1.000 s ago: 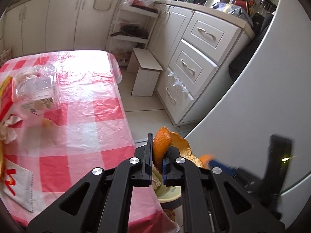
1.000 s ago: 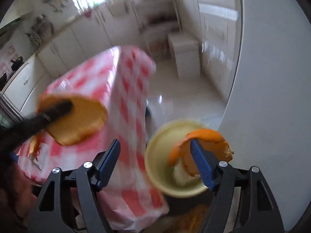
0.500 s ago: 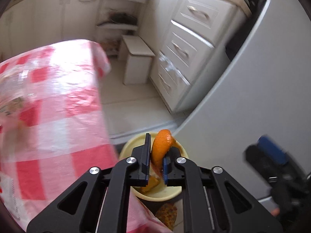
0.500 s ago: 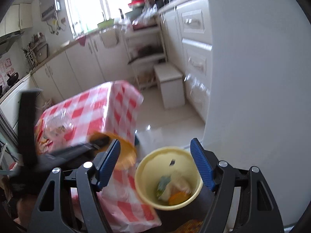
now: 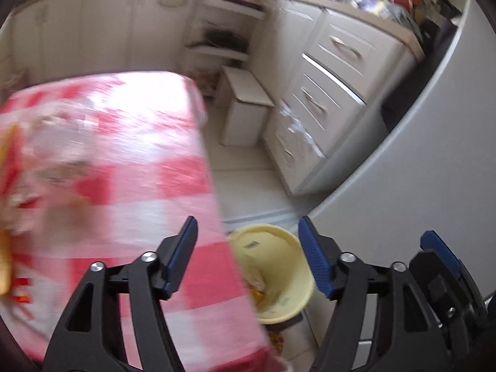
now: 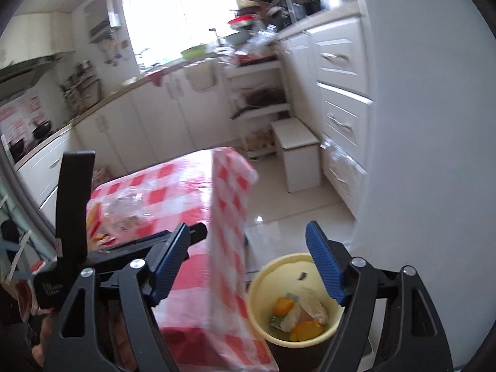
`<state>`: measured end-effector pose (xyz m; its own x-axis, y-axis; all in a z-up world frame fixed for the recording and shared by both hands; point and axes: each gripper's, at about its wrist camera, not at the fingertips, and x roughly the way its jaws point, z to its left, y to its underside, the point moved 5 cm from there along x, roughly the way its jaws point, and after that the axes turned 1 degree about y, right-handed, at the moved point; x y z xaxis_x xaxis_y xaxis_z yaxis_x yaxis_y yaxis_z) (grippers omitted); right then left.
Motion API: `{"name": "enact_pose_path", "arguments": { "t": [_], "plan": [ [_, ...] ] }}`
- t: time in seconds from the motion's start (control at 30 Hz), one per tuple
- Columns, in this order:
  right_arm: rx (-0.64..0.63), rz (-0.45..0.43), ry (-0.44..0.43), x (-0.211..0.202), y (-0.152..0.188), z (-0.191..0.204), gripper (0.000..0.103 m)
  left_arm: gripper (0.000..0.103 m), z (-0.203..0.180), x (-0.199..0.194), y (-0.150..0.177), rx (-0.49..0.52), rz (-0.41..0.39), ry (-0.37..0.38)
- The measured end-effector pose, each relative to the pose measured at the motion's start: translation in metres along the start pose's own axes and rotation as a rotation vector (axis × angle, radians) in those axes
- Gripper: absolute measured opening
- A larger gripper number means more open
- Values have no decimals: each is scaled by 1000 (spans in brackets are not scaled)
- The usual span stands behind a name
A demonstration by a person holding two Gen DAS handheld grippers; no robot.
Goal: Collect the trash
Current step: 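Move both tools back over the table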
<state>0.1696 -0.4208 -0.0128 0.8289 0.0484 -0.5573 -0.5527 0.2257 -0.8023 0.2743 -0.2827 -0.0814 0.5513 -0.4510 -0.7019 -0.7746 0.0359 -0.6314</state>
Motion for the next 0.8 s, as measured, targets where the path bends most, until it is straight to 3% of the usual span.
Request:
{"name": "enact_pose_path", "arguments": {
  "t": [0.27, 0.37, 0.63, 0.8],
  "plan": [
    [-181, -8, -85, -6, 7, 71, 84, 88, 58, -102, -13, 42, -196, -234],
    [-228, -20, -113, -13, 12, 93, 92, 94, 76, -133, -11, 77, -248, -311],
    [-301, -16, -191, -7, 29, 146, 92, 95, 136, -168, -5, 63, -273, -454],
    [-363, -13, -217, 5, 39, 175, 92, 95, 164, -173, -3, 12, -273, -462]
  ]
}}
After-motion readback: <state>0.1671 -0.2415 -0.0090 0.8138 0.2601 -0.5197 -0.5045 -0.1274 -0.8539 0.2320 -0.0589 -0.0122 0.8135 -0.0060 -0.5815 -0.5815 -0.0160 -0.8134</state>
